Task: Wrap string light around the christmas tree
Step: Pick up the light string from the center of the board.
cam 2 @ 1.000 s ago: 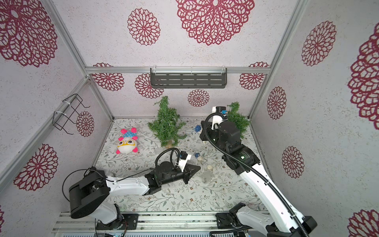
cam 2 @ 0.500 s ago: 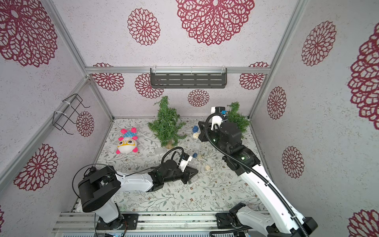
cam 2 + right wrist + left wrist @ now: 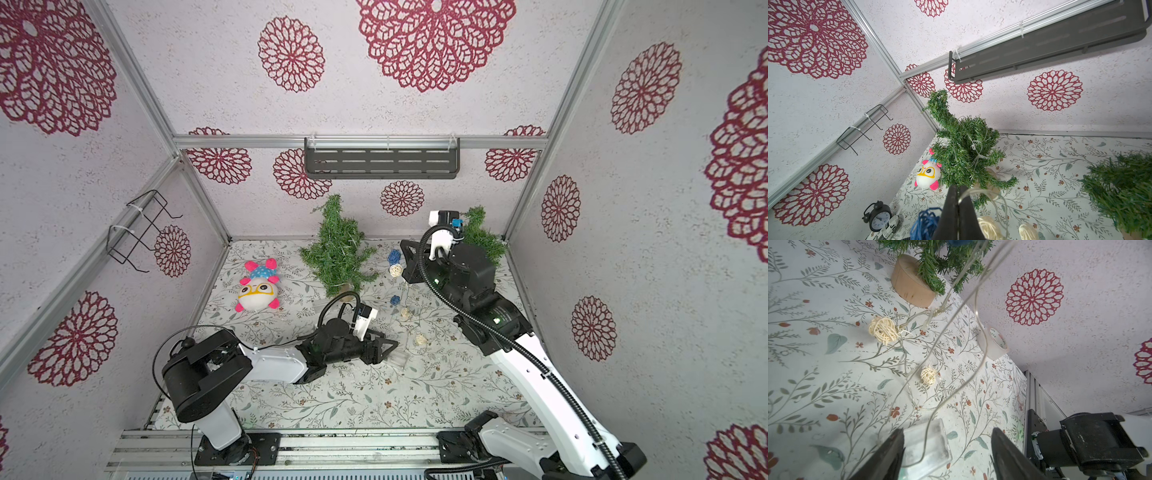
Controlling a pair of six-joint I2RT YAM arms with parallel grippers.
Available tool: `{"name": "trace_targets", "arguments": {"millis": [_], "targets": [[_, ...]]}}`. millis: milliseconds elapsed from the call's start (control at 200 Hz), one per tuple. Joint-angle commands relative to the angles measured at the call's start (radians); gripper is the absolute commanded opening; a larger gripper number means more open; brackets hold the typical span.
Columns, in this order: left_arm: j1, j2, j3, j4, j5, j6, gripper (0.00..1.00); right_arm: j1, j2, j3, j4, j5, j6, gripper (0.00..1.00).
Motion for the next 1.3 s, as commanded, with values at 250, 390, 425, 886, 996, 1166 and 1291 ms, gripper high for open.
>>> {"name": "trace_targets", "arguments": {"millis": [250,390,425,886,996,1166,1291], "targets": [[0.032,0.113,0.105,0.103,0.000,0.097,0.75,-0.003,-0.036,0.038,0.043,-0.010,0.013,0.00],[0.046,0.195,0.177,0.102,0.024,0.135,0.59,-0.003,-0.044,0.029,0.049,-0.010,0.013,0.00],[0.049,0.202,0.182,0.104,0.029,0.136,0.50,-0.003,-0.044,0.028,0.050,-0.007,0.011,0.00],[0.092,-0.350,-0.004,-0.310,0.018,0.161,0.00,-0.080,-0.098,-0.036,-0.085,0.172,-0.023,0.00],[0.101,-0.527,0.034,-0.608,-0.024,0.230,0.00,-0.109,-0.126,-0.092,-0.164,0.222,-0.014,0.00],[0.127,-0.629,0.146,-0.894,0.007,0.324,0.00,-0.121,-0.203,-0.144,-0.334,0.406,-0.012,0.00],[0.128,-0.617,0.258,-0.994,0.046,0.350,0.00,-0.164,-0.244,-0.111,-0.441,0.471,-0.015,0.00]]}}
